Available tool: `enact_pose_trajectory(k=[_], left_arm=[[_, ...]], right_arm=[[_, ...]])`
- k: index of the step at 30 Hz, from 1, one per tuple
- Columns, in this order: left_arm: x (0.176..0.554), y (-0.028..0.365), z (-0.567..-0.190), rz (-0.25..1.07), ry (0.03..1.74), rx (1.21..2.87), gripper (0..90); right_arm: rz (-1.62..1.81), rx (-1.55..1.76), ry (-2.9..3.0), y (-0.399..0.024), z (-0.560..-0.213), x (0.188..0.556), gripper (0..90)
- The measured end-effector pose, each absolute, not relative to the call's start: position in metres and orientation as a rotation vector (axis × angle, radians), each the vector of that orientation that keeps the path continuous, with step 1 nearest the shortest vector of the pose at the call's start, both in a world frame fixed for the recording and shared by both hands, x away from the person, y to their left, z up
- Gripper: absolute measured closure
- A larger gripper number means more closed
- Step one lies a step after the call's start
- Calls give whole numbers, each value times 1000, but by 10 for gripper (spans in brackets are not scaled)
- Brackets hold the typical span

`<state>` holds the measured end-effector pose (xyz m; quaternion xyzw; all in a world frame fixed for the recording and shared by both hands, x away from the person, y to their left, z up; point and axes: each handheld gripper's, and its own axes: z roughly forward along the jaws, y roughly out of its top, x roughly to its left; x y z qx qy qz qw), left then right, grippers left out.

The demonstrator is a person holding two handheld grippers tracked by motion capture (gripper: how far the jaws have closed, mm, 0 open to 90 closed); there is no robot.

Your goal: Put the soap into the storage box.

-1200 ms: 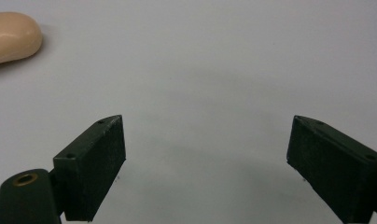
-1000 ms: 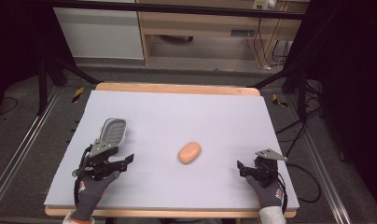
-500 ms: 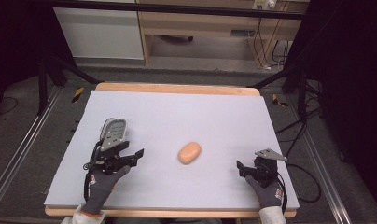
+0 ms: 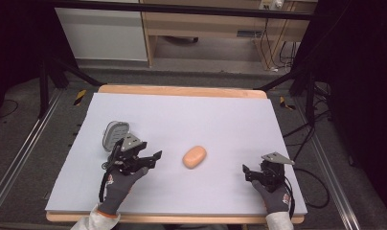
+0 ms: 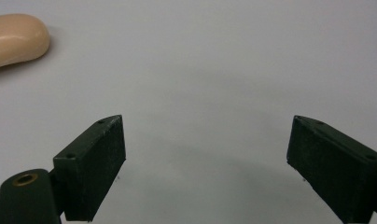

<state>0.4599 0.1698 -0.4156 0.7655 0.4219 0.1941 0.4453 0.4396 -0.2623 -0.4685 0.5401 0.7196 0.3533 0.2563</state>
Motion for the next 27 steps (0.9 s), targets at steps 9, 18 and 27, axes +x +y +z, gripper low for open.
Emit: enact_pose_trajectory(k=[9, 18, 27], left_arm=[[464, 152, -417, 467, 1026, 1917, 304], [467, 138, -418, 454, 1009, 1935, 293], [470, 123, -419, 442, 988, 1965, 281]], right_arm=[[957, 1470, 1953, -262, -468, 440, 117], [957, 1468, 1958, -262, -468, 440, 117], [951, 1460, 1961, -262, -469, 440, 117]])
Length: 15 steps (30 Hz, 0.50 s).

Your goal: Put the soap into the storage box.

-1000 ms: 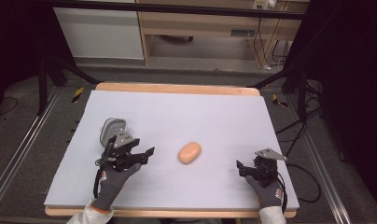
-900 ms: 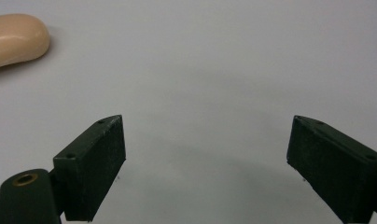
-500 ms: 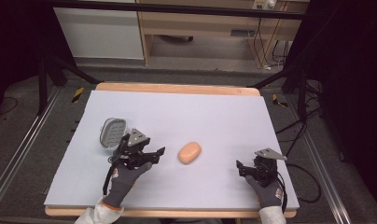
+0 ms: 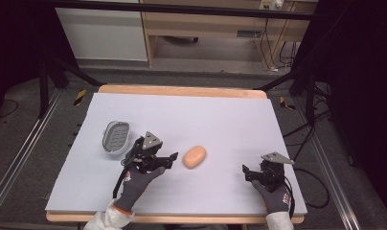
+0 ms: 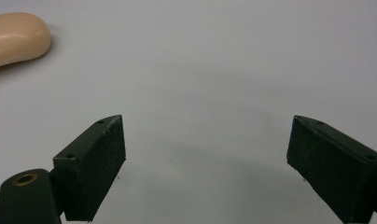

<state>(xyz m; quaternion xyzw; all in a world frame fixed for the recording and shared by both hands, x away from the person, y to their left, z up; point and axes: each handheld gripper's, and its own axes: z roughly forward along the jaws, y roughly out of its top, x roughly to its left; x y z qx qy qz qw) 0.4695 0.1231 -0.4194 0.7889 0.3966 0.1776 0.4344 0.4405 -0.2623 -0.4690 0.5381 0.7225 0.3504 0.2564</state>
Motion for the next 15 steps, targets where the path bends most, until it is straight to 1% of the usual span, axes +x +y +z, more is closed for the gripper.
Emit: enact_pose_trajectory(k=[15], left_arm=[[474, 93, -424, 427, 937, 2034, 262]], right_arm=[[965, 1460, 1964, -262, -468, 440, 117]])
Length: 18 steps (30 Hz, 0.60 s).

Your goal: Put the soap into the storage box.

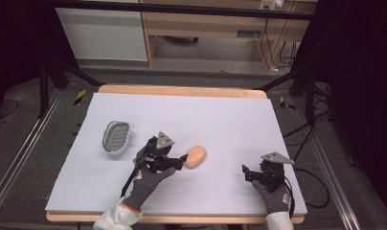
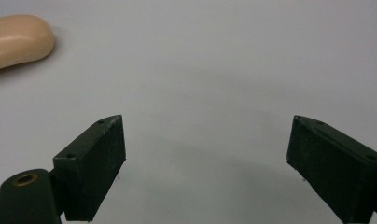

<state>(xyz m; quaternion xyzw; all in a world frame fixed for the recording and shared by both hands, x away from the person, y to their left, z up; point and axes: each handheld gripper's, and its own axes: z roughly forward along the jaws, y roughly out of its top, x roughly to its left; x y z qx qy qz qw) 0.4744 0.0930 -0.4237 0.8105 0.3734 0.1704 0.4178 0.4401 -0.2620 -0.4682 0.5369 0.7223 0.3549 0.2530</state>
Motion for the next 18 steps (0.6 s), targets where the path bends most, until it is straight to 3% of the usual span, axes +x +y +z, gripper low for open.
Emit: enact_pose_trajectory(k=[18], left_arm=[[487, 60, -442, 408, 926, 2113, 255]], right_arm=[[963, 1459, 1973, -260, -468, 440, 117]])
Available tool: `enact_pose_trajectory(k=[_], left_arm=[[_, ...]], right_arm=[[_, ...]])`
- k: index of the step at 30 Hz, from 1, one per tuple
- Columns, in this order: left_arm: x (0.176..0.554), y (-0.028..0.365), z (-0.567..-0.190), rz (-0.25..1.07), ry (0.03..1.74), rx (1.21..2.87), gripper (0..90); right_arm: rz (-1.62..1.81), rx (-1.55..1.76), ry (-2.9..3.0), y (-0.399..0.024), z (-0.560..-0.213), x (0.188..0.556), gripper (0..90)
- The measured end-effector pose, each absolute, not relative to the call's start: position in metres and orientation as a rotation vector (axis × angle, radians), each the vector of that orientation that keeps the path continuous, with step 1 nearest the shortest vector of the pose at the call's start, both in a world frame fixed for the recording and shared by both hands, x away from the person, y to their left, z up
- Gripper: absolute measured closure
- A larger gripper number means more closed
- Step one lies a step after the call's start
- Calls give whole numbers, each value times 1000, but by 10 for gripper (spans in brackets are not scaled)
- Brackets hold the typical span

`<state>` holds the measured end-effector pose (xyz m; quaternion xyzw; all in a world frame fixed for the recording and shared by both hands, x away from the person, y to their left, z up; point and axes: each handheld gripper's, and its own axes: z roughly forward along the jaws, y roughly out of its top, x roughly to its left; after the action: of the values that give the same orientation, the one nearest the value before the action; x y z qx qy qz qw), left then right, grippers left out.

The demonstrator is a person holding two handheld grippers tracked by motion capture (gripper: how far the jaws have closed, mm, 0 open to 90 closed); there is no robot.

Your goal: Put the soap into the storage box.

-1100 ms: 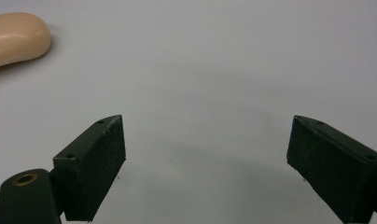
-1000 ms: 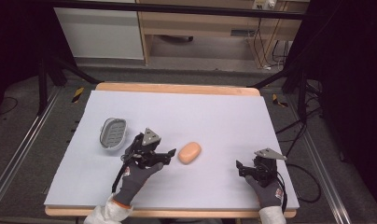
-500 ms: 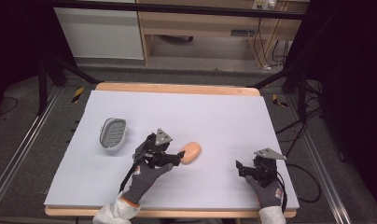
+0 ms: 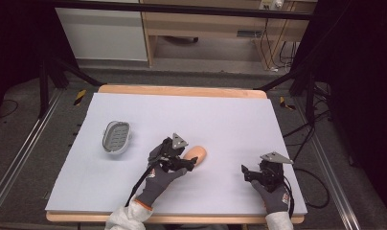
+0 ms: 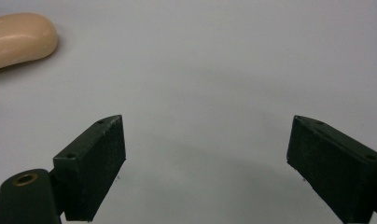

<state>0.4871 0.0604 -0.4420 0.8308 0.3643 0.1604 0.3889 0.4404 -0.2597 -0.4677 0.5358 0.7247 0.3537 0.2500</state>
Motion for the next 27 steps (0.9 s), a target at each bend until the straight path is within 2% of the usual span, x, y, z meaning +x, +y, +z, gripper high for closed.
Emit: enact_pose_trajectory(k=[27], left_arm=[[507, 34, -470, 395, 956, 2206, 259]], right_arm=[[963, 1463, 1986, -260, -468, 441, 126]])
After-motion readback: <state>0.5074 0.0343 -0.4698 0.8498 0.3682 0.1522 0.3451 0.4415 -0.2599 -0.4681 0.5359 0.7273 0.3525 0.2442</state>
